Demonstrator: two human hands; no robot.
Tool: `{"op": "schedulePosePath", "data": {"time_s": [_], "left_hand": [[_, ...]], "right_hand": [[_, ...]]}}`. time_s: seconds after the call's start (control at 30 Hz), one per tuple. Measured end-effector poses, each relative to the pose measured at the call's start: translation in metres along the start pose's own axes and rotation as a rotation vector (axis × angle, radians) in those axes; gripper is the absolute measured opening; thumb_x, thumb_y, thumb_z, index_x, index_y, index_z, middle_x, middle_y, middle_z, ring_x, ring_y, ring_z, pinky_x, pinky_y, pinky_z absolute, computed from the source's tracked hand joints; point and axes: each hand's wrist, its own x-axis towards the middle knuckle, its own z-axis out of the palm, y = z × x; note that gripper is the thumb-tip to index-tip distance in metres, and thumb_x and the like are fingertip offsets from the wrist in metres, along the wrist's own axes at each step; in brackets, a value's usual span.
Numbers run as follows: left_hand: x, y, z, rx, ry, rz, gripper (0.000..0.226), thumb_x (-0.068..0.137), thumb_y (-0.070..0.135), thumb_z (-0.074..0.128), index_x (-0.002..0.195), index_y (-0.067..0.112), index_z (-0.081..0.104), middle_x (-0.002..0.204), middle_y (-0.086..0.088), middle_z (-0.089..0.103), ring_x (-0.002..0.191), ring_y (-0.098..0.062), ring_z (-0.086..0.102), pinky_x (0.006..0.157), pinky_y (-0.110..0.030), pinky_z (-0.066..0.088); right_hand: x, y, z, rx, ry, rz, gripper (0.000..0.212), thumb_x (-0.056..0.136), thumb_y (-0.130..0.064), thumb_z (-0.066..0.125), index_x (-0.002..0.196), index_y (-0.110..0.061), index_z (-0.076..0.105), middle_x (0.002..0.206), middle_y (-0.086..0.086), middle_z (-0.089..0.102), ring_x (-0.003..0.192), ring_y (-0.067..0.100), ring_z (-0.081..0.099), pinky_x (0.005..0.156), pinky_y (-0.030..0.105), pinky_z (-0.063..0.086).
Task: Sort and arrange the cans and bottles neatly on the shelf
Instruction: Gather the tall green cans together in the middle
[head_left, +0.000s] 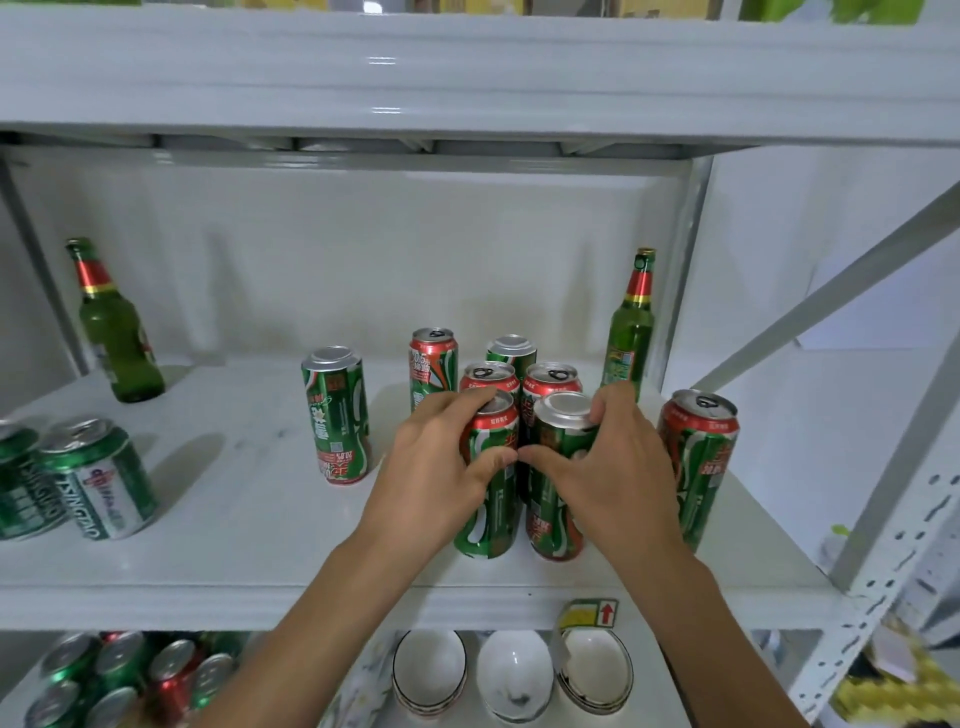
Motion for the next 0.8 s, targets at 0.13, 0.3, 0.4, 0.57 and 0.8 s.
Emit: {"op": "schedulePosePath", "data": {"time_s": [0.13, 0.3, 0.4, 0.57, 0.8], "left_hand": [[-0.001, -0.006, 0.005, -0.013, -0.02, 0.042, 0.063, 0.09, 0.039, 0.076, 0.148, 0.036, 0.051, 0.144, 0.009, 0.057, 0.131, -0.014, 0.055, 0.107, -0.034, 0.049], [-0.008, -0.012, 0.003, -0.125, -0.063, 0.029, 0.065, 0.095, 0.04, 0.07, 0.152, 0.045, 0.038, 0.15, 0.014, 0.047, 0.134, -0.007, 0.049, 0.11, -0.035, 0.047], [-0.011, -0.016, -0.012, -0.297, -0.165, -0.003, 0.071, 0.098, 0.042, 0.066, 0.157, 0.048, 0.029, 0.152, 0.018, 0.04, 0.137, 0.0, 0.043, 0.115, -0.032, 0.043], [-0.014, -0.038, -0.059, -0.38, -0.104, 0.008, 0.054, 0.089, 0.053, 0.062, 0.142, 0.054, 0.048, 0.143, 0.027, 0.05, 0.129, 0.004, 0.055, 0.106, -0.032, 0.053], [-0.014, -0.107, -0.109, -0.259, 0.109, -0.112, 0.044, 0.093, 0.017, 0.074, 0.131, 0.038, 0.063, 0.136, 0.013, 0.055, 0.123, -0.004, 0.058, 0.103, -0.034, 0.051]], "right_hand": [[-0.001, 0.001, 0.001, 0.043, -0.024, 0.017, 0.065, 0.067, -0.056, 0.086, 0.094, -0.028, 0.035, 0.088, -0.005, 0.058, 0.079, 0.02, 0.06, 0.065, 0.039, 0.052], [-0.005, 0.002, -0.006, 0.161, -0.059, 0.054, 0.065, 0.068, -0.046, 0.091, 0.098, -0.019, 0.04, 0.084, -0.006, 0.058, 0.073, 0.007, 0.057, 0.058, 0.025, 0.045], [-0.006, 0.002, -0.012, 0.202, -0.112, 0.079, 0.063, 0.069, -0.041, 0.091, 0.103, -0.02, 0.043, 0.093, -0.014, 0.058, 0.088, 0.009, 0.06, 0.067, 0.02, 0.046], [-0.018, 0.009, -0.049, 0.229, 0.039, 0.066, 0.043, 0.074, -0.037, 0.089, 0.101, -0.03, 0.056, 0.104, -0.015, 0.067, 0.093, 0.009, 0.068, 0.066, 0.018, 0.05], [-0.022, 0.058, -0.102, 0.184, 0.287, 0.191, 0.062, 0.051, -0.086, 0.07, 0.096, -0.048, 0.052, 0.099, -0.03, 0.062, 0.085, 0.004, 0.068, 0.068, 0.027, 0.058]]}}
